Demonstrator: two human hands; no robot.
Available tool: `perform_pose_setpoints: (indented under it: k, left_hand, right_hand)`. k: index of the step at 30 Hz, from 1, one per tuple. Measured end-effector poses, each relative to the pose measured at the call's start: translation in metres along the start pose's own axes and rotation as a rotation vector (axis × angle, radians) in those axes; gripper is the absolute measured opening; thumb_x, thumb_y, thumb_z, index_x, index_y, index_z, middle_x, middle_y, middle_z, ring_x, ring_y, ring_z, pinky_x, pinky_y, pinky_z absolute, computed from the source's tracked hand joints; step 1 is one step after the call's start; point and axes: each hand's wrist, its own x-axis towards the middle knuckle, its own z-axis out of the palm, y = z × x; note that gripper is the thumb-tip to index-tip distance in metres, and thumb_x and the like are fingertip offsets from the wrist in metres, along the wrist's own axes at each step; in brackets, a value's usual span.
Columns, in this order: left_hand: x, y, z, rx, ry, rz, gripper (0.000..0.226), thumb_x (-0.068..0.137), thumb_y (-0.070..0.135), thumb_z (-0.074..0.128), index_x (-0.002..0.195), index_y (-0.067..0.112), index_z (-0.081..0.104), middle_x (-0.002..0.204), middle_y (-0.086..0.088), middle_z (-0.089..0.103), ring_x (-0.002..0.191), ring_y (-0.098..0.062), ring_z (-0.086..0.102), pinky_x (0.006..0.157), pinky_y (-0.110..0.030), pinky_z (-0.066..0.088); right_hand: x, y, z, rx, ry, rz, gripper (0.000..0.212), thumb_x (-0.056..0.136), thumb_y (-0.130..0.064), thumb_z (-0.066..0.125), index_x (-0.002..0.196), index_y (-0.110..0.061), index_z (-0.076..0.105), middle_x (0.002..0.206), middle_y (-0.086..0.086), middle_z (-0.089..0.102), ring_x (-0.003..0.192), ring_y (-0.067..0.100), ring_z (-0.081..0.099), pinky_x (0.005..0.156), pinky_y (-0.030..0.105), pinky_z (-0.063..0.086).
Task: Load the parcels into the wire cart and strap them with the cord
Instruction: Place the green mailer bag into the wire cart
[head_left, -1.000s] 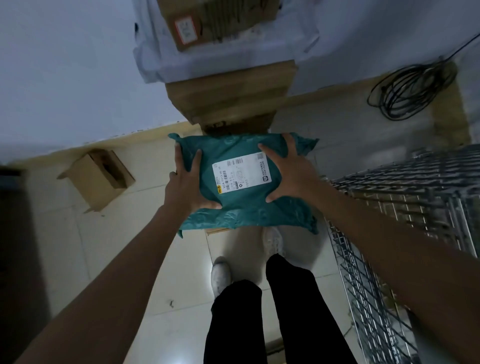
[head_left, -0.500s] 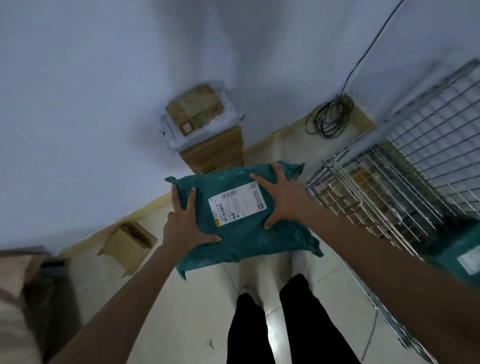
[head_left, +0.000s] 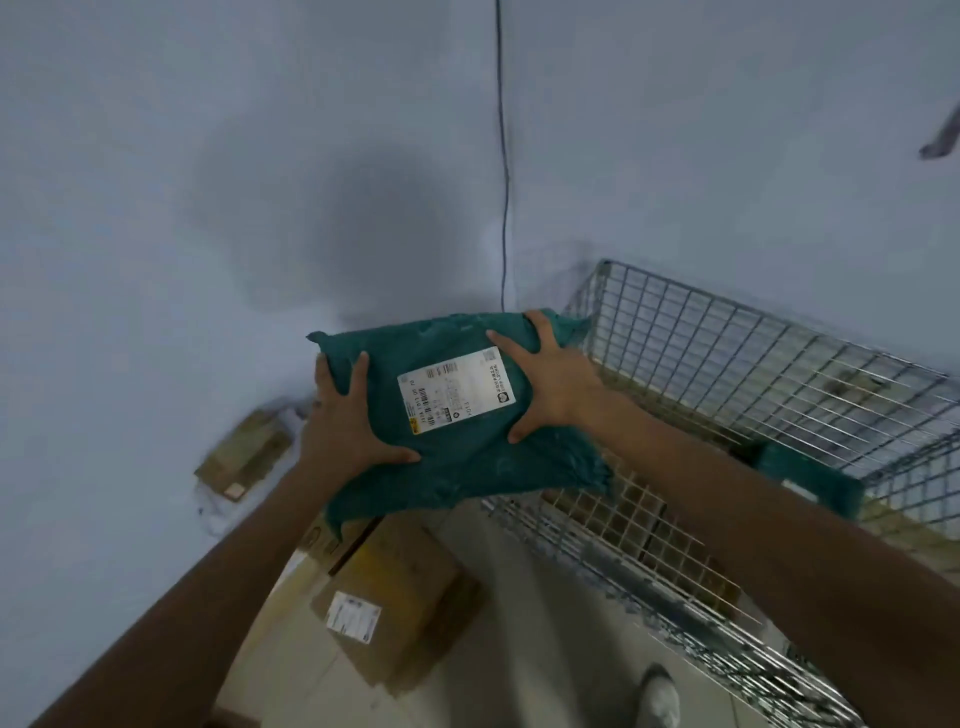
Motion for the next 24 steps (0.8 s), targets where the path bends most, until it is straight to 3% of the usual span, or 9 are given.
perform_pose_setpoints:
  k: [6,12,20,24]
  left_hand:
    - [0.083,0.186,0.047,0.025,-0.076,0.197,0.154,0.037,0.072,0.082,0.150,0.037,-0.016,0.156,-0.013,-0.024,0.132,-0.049,0.035,0.106,-0.055,0.038]
    - [0.133,0.342,0.134,-0.023,-0.248,0.331,0.161,0.035,0.063,0.089,0.149,0.030,-0.020,0.154,-0.022,-0.024,0.143,-0.047,0.011,0.113,-0.055,0.024]
    - [0.183,0.468,0.270,0.170,-0.496,0.568,0.152,0.040,0.072,0.082,0.150,0.033,-0.016,0.153,-0.025,0.012,0.139,-0.044,0.024,0.110,-0.054,0.031]
    - [0.207,0.506,0.344,0.239,-0.620,0.710,0.145,0.040,0.075,0.079,0.149,0.039,-0.010,0.151,-0.019,0.013,0.134,-0.045,0.029,0.106,-0.058,0.035]
  right_hand:
    - [-0.050,0.181,-0.045,0.024,0.053,0.203,0.142,0.044,-0.060,0.088,0.152,-0.042,-0.002,0.158,0.013,-0.015,0.129,0.040,0.043,0.102,0.045,0.044]
    - [-0.113,0.320,-0.015,0.116,0.069,0.507,0.142,0.045,-0.066,0.085,0.150,-0.044,-0.007,0.158,0.009,-0.021,0.126,0.043,0.047,0.104,0.049,0.044]
    - [-0.173,0.412,0.086,0.347,0.067,0.927,0.140,0.047,-0.069,0.083,0.150,-0.045,-0.009,0.155,0.002,-0.029,0.132,0.043,0.038,0.092,0.044,0.053]
    - [-0.177,0.430,0.151,0.454,0.103,1.174,0.141,0.044,-0.072,0.082,0.150,-0.046,-0.008,0.156,0.002,-0.027,0.124,0.039,0.048,0.088,0.040,0.055]
